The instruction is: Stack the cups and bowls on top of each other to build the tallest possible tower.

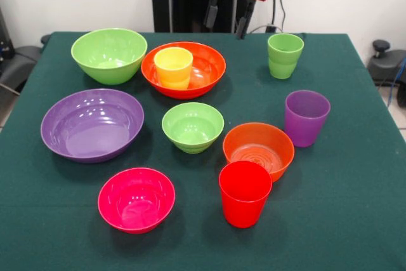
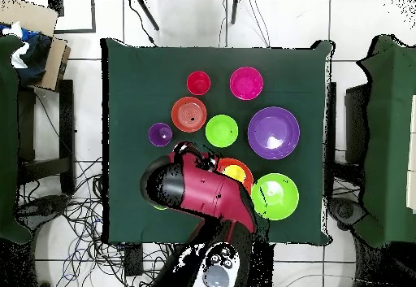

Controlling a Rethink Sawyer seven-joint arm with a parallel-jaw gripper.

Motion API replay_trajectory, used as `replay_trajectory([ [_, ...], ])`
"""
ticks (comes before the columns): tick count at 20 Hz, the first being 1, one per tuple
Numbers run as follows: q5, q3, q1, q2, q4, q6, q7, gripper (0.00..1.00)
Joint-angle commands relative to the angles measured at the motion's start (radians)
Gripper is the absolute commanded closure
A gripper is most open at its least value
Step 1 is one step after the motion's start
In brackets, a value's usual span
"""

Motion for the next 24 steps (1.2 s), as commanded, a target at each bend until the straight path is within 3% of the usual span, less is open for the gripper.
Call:
replay_trajectory([
  [1, 0.059, 0.019, 0.052, 0.090, -0.091, 0.110, 0.224, 0.00],
  [24, 0.127, -0.010, 0.087, 0.129, -0.161, 0.176, 0.274, 0.00],
])
